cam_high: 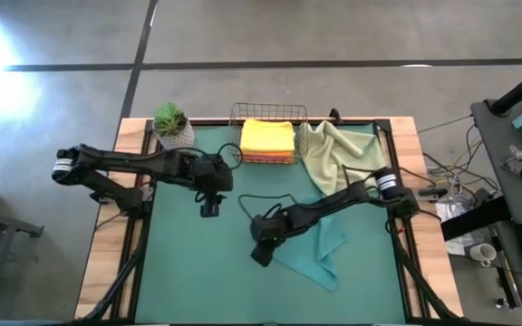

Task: Fold microfiber towels
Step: Fold the blue microfiber towel

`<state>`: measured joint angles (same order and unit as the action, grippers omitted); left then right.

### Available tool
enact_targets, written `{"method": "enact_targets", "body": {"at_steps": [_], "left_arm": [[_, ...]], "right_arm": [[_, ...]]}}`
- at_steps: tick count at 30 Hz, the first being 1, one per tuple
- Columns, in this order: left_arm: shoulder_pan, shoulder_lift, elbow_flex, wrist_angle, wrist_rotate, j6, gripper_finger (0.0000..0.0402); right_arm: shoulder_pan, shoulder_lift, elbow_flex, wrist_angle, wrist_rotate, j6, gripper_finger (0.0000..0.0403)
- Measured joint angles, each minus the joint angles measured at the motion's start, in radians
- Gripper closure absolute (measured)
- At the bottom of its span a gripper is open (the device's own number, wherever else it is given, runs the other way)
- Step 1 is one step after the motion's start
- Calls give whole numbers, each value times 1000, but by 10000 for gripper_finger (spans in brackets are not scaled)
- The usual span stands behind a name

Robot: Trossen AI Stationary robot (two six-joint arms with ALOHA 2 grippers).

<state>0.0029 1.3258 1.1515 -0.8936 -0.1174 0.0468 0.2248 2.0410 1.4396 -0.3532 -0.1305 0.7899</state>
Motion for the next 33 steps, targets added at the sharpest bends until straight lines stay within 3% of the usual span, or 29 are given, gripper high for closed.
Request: {"method": "enact_targets", "body": {"at_steps": [9, 12, 18, 24, 29, 33], "left_arm": [[0, 0, 0, -149, 0, 42, 237], [-7, 0, 0, -146, 0, 26, 237], [-28, 0, 0, -130, 0, 12, 237], [-51, 0, -1, -64, 1, 11, 237], [-70, 0, -44, 182, 4, 10, 237], [-90, 0, -105, 382, 6, 9, 237]], "right_arm": [[-16, 101, 142, -1, -218, -301, 323], [-18, 104, 168, -29, -216, -358, 323], [0, 9, 172, -138, -108, -390, 323], [74, -112, 158, -284, 130, -357, 323], [124, -188, 138, -487, 295, -260, 323], [145, -239, 51, -541, 315, -158, 323]]}}
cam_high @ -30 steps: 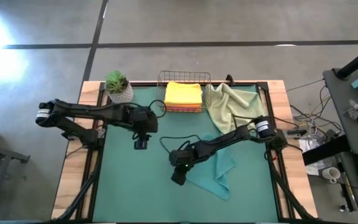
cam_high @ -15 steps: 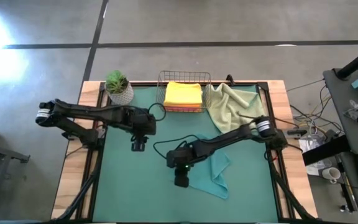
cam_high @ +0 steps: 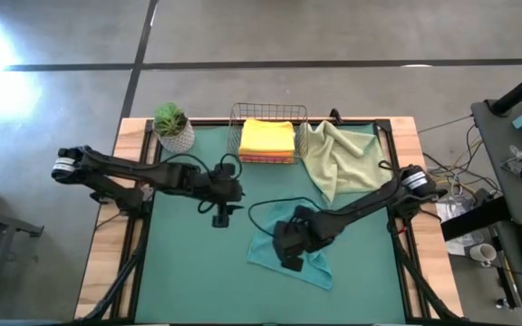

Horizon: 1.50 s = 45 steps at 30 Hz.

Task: Fold microfiber towels
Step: Fold the blue microfiber towel

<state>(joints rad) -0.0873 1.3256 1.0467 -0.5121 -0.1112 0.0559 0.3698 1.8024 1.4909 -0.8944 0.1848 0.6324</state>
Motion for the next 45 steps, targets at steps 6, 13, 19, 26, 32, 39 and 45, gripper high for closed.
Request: {"method": "enact_targets", "body": {"at_steps": [6, 13, 19, 26, 32, 39, 45], "left_arm": [[-45, 18, -110, 268, 2, -1, 237], [-82, 127, -158, 439, 7, -1, 237], [-97, 259, -128, 533, 39, -89, 237], [-100, 374, -106, 668, 40, -208, 237], [-114, 435, -86, 670, 47, -261, 237], [-137, 512, -84, 724, 52, -344, 237], [-137, 564, -83, 740, 52, -368, 237]], "right_arm": [[20, -148, -190, 23, 3, 151, 323], [41, -327, -419, 150, 0, 301, 323], [52, -411, -552, 185, -6, 390, 323], [56, -447, -645, 260, -52, 374, 324], [58, -445, -717, 319, -80, 377, 324], [58, -444, -765, 327, -72, 389, 324], [58, -426, -799, 348, -72, 397, 324]]}}
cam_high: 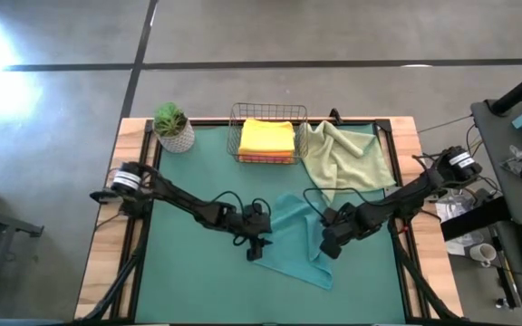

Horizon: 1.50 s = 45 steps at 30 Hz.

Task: Fold microfiber towels
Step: Fold the blue microfiber towel

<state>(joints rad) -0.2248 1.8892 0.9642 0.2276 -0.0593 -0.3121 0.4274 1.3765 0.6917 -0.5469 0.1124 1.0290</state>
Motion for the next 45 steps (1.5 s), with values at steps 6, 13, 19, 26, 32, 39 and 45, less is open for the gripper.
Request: {"method": "enact_targets", "body": {"at_steps": [6, 13, 19, 26, 32, 39, 45], "left_arm": [[-1, 32, -2, 5, 1, -29, 237], [-1, 33, -2, 4, 2, -47, 237], [-1, 33, 0, 0, 3, -48, 237], [-6, 5, -1, -45, 10, -21, 237], [-7, -91, 0, -169, 13, 95, 237], [-18, -241, 0, -380, -30, 278, 237], [-93, -345, 2, -488, -239, 462, 237]], "right_arm": [[-11, -5, -35, -10, 0, 49, 324], [-64, -13, -43, -170, 24, 73, 324], [-123, -31, -48, -350, 72, 73, 324], [-137, -95, -30, -412, 70, 60, 323], [-50, -186, 63, -402, 72, 74, 325], [148, -222, 142, -278, 123, 65, 325], [310, -173, 183, -215, 246, 170, 326]]}}
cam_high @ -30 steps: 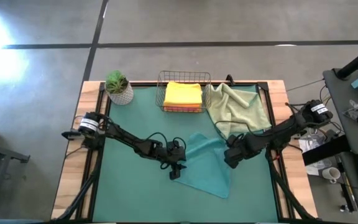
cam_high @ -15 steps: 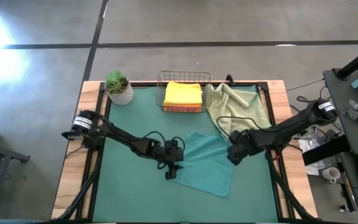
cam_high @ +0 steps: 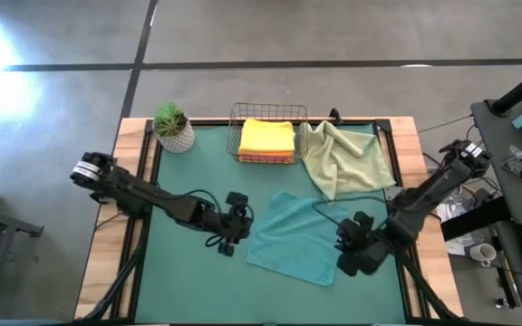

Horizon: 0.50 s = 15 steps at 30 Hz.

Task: Fold microfiber towels
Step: Fold the blue microfiber towel

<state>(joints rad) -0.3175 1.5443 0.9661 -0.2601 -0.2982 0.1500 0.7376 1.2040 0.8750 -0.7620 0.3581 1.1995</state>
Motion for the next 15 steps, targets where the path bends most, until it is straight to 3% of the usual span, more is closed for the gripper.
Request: {"method": "enact_targets", "body": {"at_steps": [4, 11, 15], "left_arm": [[-56, -28, -3, -17, -35, 40, 237], [-80, -19, -3, -12, -41, -154, 237], [-112, -4, -4, -20, -41, -178, 237]], "right_arm": [[71, 78, 50, 8, 17, 52, 326], [150, 297, 218, 1, 20, 9, 326], [188, 419, 340, -73, 17, -26, 326]]}}
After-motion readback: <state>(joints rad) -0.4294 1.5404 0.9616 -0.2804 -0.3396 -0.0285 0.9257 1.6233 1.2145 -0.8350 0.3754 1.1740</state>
